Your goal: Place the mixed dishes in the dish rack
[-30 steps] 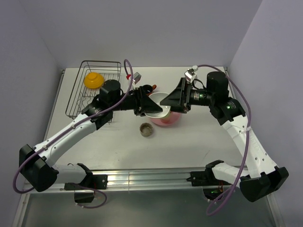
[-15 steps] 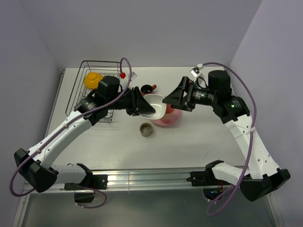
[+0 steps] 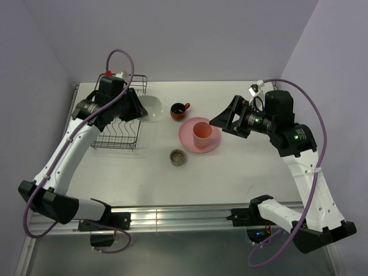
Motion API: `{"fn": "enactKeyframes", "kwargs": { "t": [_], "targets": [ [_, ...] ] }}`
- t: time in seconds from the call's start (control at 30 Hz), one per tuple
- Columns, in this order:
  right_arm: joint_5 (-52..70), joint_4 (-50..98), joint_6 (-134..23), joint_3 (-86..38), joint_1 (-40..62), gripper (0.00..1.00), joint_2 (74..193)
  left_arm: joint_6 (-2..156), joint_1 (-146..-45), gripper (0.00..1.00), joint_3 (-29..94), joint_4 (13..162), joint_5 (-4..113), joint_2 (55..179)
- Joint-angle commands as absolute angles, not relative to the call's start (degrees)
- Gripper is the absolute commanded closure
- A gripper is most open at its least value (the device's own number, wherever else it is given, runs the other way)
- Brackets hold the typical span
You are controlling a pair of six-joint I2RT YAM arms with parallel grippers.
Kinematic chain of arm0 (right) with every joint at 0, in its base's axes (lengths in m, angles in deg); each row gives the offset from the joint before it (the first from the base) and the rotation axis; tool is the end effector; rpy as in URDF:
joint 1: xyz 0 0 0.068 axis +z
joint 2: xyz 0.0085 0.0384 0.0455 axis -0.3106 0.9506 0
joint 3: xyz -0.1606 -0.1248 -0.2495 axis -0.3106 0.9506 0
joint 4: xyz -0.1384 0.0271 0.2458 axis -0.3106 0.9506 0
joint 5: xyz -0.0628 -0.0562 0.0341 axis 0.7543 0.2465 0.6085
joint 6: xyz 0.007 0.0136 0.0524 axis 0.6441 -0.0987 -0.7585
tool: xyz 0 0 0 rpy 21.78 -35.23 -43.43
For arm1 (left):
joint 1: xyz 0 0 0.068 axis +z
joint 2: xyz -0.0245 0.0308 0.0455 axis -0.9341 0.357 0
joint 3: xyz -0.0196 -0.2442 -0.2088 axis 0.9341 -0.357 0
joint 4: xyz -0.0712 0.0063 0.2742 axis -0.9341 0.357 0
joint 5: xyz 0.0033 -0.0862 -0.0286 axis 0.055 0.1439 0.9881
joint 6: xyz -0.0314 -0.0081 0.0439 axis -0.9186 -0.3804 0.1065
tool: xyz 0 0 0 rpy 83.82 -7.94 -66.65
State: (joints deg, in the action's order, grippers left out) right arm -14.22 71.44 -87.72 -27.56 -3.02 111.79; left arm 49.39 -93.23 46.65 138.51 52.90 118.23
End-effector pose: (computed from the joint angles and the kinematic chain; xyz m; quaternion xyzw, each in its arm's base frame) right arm 0.1730 0.0662 0.4813 0.0358 0.8369 0.4312 0.3352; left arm 0.2602 -0.1214 0.4552 -0.0921 0.8965 -0.2700 0.3390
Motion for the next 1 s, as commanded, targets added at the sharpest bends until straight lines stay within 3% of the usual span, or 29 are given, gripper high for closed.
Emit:
{"fn": "enactKeyframes", "kwargs": {
  "t": [0.0,0.27,0.47,0.7,0.97],
  "targets": [
    [-13.4,73.8,-87.1,-24.9,-3.3,0.13,108.8,57.7,-90.9,1.0,52.9,140.0,34.9,121.5],
    [-13.6,80.2,-85.5,-21.7,-3.4,0.14,107.9,74.4,-89.4,1.0,56.5,126.7,5.8,131.8],
    [-12.7,82.9,-84.1,-21.6,-3.4,0.14,108.1,82.5,-83.5,1.0,56.9,116.4,2.3,138.0],
    [-12.8,84.5,-83.4,-18.4,-4.3,0.15,107.3,102.2,-83.5,1.0,57.0,98.7,-4.5,147.1],
    [-12.8,84.5,-83.6,-16.3,-5.5,0.15,107.4,113.3,-83.4,1.0,61.7,87.7,-4.5,156.4]
  ]
}}
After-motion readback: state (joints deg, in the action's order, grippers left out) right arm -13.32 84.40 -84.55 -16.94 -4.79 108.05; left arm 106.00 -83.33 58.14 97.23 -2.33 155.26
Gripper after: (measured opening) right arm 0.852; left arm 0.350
